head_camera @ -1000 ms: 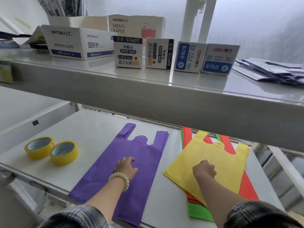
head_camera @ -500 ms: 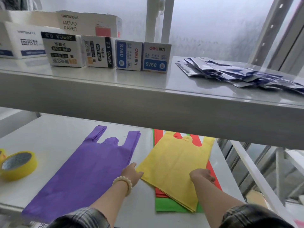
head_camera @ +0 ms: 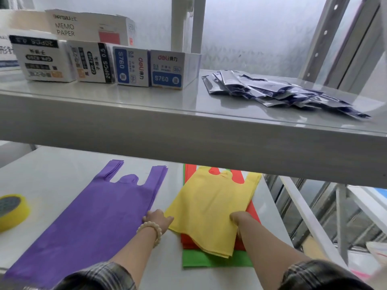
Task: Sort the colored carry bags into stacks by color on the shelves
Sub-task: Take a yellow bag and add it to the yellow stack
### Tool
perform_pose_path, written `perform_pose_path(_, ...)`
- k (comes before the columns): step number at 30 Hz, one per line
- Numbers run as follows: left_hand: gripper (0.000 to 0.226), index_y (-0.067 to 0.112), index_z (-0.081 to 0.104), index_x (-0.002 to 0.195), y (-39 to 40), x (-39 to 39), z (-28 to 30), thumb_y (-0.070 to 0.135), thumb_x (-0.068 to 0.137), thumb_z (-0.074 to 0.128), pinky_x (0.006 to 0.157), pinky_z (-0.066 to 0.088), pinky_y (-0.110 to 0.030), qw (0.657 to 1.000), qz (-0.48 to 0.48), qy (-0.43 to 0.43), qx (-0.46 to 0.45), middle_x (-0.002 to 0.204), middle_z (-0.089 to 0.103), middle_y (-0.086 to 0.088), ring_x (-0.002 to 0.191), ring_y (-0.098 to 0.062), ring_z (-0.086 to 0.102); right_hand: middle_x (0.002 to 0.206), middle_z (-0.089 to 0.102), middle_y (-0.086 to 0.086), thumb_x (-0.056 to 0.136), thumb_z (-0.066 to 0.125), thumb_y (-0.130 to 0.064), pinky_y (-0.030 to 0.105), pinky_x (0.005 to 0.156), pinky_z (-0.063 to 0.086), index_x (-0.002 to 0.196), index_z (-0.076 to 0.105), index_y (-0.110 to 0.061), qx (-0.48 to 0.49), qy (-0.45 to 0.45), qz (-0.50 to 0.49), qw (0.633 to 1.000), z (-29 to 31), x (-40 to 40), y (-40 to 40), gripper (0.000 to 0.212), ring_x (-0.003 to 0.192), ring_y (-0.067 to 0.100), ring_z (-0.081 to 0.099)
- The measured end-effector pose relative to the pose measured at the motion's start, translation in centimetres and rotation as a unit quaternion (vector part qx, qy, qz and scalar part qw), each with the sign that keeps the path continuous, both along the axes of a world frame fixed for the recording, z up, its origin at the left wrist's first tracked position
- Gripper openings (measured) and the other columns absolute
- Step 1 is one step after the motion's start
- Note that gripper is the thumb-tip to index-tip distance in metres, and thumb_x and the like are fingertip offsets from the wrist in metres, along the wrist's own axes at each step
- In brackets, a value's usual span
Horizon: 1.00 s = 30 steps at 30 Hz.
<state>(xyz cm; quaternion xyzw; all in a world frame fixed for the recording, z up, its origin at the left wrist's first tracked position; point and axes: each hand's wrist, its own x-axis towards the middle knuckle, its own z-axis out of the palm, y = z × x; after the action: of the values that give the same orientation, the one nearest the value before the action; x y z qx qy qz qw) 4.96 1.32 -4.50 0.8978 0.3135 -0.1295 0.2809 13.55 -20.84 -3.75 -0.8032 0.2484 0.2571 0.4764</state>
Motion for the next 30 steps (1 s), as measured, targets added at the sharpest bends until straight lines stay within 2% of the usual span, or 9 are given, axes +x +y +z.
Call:
perform_pose_path(4,0.06,0.01,0.04,0.137,0.1,-0.1,0.2,0.047,0.091,0.047,0.106,0.034,-0.038,0.999,0.035,-0.028,-0.027,0.141,0.04,-0.012,0.131,-0.031,0.037,0.13,0.049,0.02,0.093,0.056,-0.009,0.04,0.098,0.048,0.131,0.038,0.006,0.048,0.031,0.021,0.998,0.8,0.1,-0.8,0.045,0.117,0.034,0.053)
perform_pose_path(8,0.068,0.01,0.036,0.14,-0.1,-0.1,0.3,0.053,0.089,0.047,0.108,0.035,-0.04,0.998,0.042,-0.025,-0.039,0.143,0.039,-0.011,0.132,-0.031,0.036,0.089,0.066,0.016,0.086,0.065,-0.004,0.032,0.052,0.059,0.103,0.051,0.0,0.135,0.163,0.069,0.975,2.1,-0.4,-3.5,0.022,0.067,0.027,0.071)
perform_pose_path(12,0.08,0.012,0.03,0.143,-1.6,-0.3,0.4,0.059,0.082,0.053,0.108,0.033,-0.04,1.0,0.019,0.001,-0.009,0.146,0.031,-0.01,0.134,-0.03,0.031,0.069,0.071,0.016,0.087,0.063,-0.003,0.032,0.048,0.058,0.089,0.056,0.0,0.138,0.219,0.125,0.958,2.5,-0.4,-5.6,0.009,0.053,0.025,0.071)
perform_pose_path(15,0.083,0.014,0.031,0.141,-3.1,-0.6,0.6,0.059,0.077,0.059,0.108,0.033,-0.036,0.999,-0.01,0.033,0.033,0.144,0.03,-0.011,0.133,-0.029,0.031,0.053,0.065,0.011,0.088,0.063,-0.007,0.027,0.048,0.056,0.081,0.053,-0.002,0.064,0.238,0.178,0.953,2.2,-0.2,-6.4,0.012,0.045,0.02,0.066)
perform_pose_path(17,0.085,0.015,0.032,0.138,-4.1,-0.7,0.4,0.057,0.072,0.066,0.109,0.035,-0.038,0.997,-0.015,0.054,0.044,0.142,0.031,-0.011,0.132,-0.028,0.032,0.057,0.064,0.009,0.086,0.066,-0.009,0.024,0.06,0.056,0.082,0.054,-0.003,0.006,0.247,0.2,0.948,1.7,0.1,-6.8,0.013,0.056,0.018,0.064)
perform_pose_path(19,0.087,0.014,0.033,0.135,-4.9,-0.9,0.2,0.054,0.068,0.072,0.109,0.036,-0.041,0.997,-0.002,0.061,0.039,0.14,0.037,-0.01,0.131,-0.028,0.036,0.076,0.064,0.007,0.085,0.067,-0.013,0.023,0.071,0.055,0.087,0.056,-0.003,-0.053,0.252,0.222,0.94,1.0,0.7,-6.9,0.015,0.074,0.016,0.061)
perform_pose_path(22,0.083,0.011,0.04,0.131,-5.5,-0.9,0.0,0.049,0.067,0.076,0.105,0.04,-0.037,0.998,0.014,0.057,0.014,0.136,0.049,-0.008,0.127,-0.027,0.045,0.11,0.062,0.01,0.083,0.07,-0.021,0.03,0.094,0.052,0.111,0.054,0.001,-0.086,0.209,0.193,0.955,0.8,1.1,-7.2,0.039,0.103,0.021,0.062)
perform_pose_path(26,0.07,0.007,0.048,0.128,-5.8,-1.0,0.3,0.046,0.075,0.072,0.101,0.043,-0.028,0.998,0.024,0.053,-0.004,0.133,0.054,-0.008,0.124,-0.022,0.05,0.124,0.053,0.017,0.089,0.063,-0.02,0.034,0.082,0.053,0.132,0.04,0.0,-0.04,0.023,0.095,0.994,0.5,1.9,-7.1,0.053,0.101,0.027,0.056)
perform_pose_path(30,0.064,0.003,0.045,0.13,-5.9,-1.0,0.8,0.038,0.081,0.068,0.096,0.042,-0.027,0.997,0.052,0.016,-0.063,0.132,0.054,-0.01,0.121,-0.024,0.052,0.121,0.055,0.018,0.091,0.06,-0.017,0.041,0.095,0.05,0.13,0.047,0.004,-0.041,-0.091,0.089,0.991,0.1,2.8,-6.9,0.046,0.108,0.033,0.056)
